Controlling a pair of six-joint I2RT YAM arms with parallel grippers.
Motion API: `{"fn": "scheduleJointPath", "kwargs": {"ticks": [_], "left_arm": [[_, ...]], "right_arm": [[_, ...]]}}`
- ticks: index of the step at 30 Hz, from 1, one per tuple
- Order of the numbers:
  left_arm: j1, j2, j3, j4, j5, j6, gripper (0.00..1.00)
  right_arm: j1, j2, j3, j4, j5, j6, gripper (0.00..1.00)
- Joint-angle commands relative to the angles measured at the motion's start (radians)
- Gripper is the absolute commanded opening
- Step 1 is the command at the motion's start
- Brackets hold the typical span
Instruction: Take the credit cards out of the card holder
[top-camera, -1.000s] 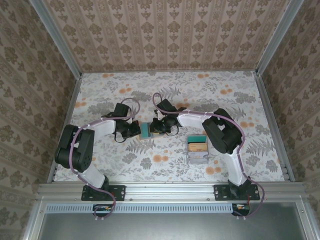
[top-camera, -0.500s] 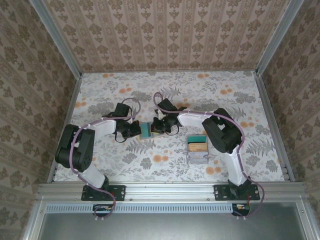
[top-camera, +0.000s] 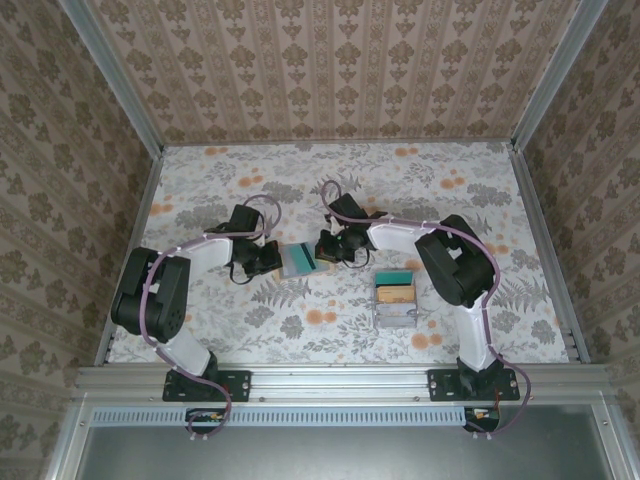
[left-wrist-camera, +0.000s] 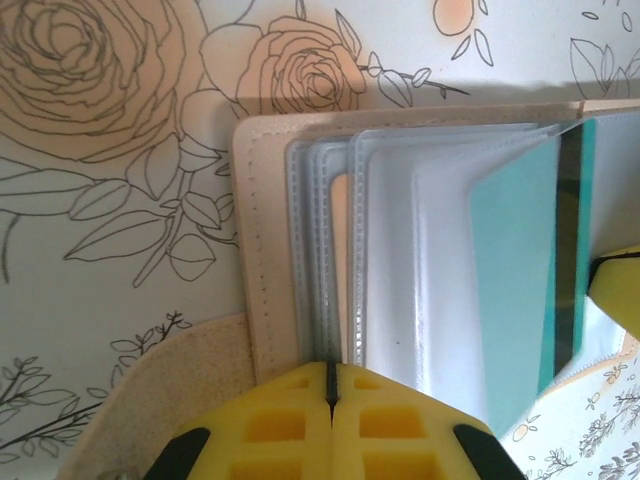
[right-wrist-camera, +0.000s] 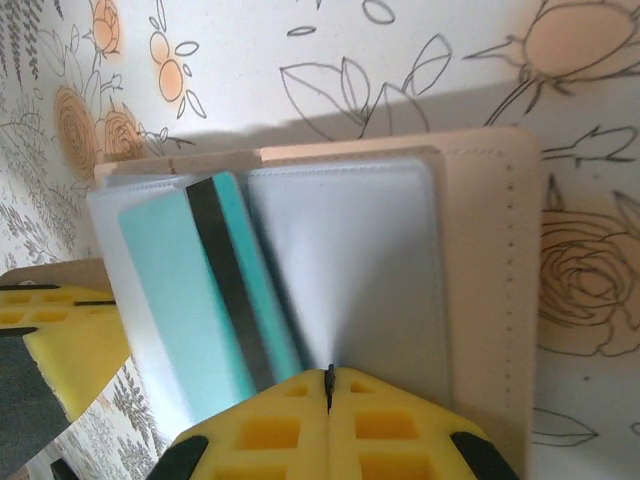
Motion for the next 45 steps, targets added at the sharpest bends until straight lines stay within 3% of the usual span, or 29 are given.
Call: {"fn": "scheduleJointPath", "kwargs": {"ticks": [1, 4, 10, 22, 40, 45], "left_arm": [[0.006, 0.035, 0.005, -0.048, -0.039, 0.022, 0.00], [0.006, 0.036, 0.007, -0.050, -0.037, 0.023, 0.00], [0.006, 0.040, 0.009, -0.049, -0.033, 0.024, 0.00], [0.005, 0.050, 0.013, -0.047, -0.027, 0.024, 0.00], [0.004, 0.060, 0.020, -0.046, -0.027, 0.022, 0.00], [0.004, 0.058, 0.019, -0.048, -0.029, 0.022, 0.00]], "right_arm": [[0.001, -0.017, -0.002, -0.014, 0.000, -0.001, 0.09], [0.001, -0.010, 0.010, -0.012, -0.010, -0.005, 0.23], [0.001, 0.016, 0.051, -0.025, -0.018, -0.028, 0.28], [0.003, 0.094, 0.130, -0.033, -0.047, -0.048, 0.27], [0.015, 0.105, 0.096, 0.026, -0.114, -0.027, 0.22], [0.015, 0.101, 0.090, 0.018, -0.094, -0.022, 0.10]]}}
